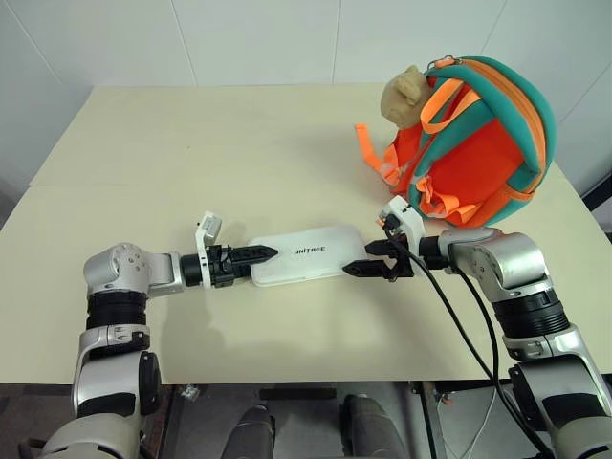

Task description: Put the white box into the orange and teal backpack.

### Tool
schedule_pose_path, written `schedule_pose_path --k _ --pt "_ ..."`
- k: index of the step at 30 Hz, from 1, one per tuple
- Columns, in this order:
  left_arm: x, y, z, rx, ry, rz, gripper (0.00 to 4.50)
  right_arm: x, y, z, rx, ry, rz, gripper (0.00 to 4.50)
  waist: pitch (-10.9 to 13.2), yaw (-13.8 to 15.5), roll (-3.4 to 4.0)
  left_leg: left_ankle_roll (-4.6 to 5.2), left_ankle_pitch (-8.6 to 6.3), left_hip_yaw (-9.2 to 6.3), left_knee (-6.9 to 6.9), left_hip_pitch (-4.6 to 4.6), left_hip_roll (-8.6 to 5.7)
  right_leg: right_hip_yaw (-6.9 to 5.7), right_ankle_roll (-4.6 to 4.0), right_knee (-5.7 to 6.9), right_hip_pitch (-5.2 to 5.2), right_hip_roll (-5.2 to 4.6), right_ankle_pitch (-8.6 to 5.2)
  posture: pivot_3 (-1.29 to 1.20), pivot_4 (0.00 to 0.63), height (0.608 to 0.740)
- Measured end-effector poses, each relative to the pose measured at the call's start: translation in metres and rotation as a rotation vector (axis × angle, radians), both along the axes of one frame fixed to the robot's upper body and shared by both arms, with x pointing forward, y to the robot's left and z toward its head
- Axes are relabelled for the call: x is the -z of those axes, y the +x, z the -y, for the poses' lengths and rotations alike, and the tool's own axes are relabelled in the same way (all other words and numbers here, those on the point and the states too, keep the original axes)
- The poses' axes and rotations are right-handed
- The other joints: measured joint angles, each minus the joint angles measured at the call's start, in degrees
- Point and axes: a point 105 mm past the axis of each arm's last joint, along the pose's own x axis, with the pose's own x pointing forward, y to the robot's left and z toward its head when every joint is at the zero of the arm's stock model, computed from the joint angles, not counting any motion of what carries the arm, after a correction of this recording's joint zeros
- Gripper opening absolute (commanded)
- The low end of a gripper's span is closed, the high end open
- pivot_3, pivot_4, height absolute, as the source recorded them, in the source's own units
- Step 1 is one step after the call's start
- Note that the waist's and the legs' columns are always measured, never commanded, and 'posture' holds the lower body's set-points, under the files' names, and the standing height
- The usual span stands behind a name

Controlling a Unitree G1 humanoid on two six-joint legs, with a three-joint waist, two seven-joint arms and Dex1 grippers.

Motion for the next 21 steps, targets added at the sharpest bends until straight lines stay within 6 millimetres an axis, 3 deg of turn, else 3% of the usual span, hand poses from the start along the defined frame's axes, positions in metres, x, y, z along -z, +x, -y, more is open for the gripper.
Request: schedule_pose_path --k 3,5,14,21 --pt "-0.005 0.000 0.000 0.003 -0.038 0.019 1.60 -0.001 0.000 -0.001 0.000 0.007 -0.002 4.50 0.0 0.0 0.00 0.00 0.00 0.00 -0.01 0.00 0.00 0.00 0.00 -0.01 0.00 0.00 0.00 0.00 0.150 0.740" --pt "-0.010 0.000 0.000 0.005 -0.059 0.033 1.33 -0.001 0.000 -0.001 -0.001 0.013 -0.001 4.50 0.0 0.1 -0.01 0.00 0.00 0.00 0.00 0.00 0.00 0.00 0.00 -0.01 0.01 -0.01 0.00 0.00 0.150 0.740" --pt "-0.017 0.002 -0.001 -0.005 -0.046 0.103 1.33 -0.001 0.000 0.000 0.010 0.015 0.000 4.50 0.0 0.2 -0.01 0.00 0.00 0.00 -0.04 -0.03 0.00 0.01 -0.01 -0.02 -0.05 0.00 0.00 0.00 0.150 0.740" --pt "-0.044 0.002 -0.030 -0.088 -0.035 0.374 1.33 -0.018 0.004 0.018 0.104 0.041 0.074 4.50 0.0 0.3 -0.01 -0.05 0.02 0.11 -0.34 -0.10 0.05 0.04 -0.03 -0.22 -0.22 -0.02 -0.01 0.00 0.150 0.740"
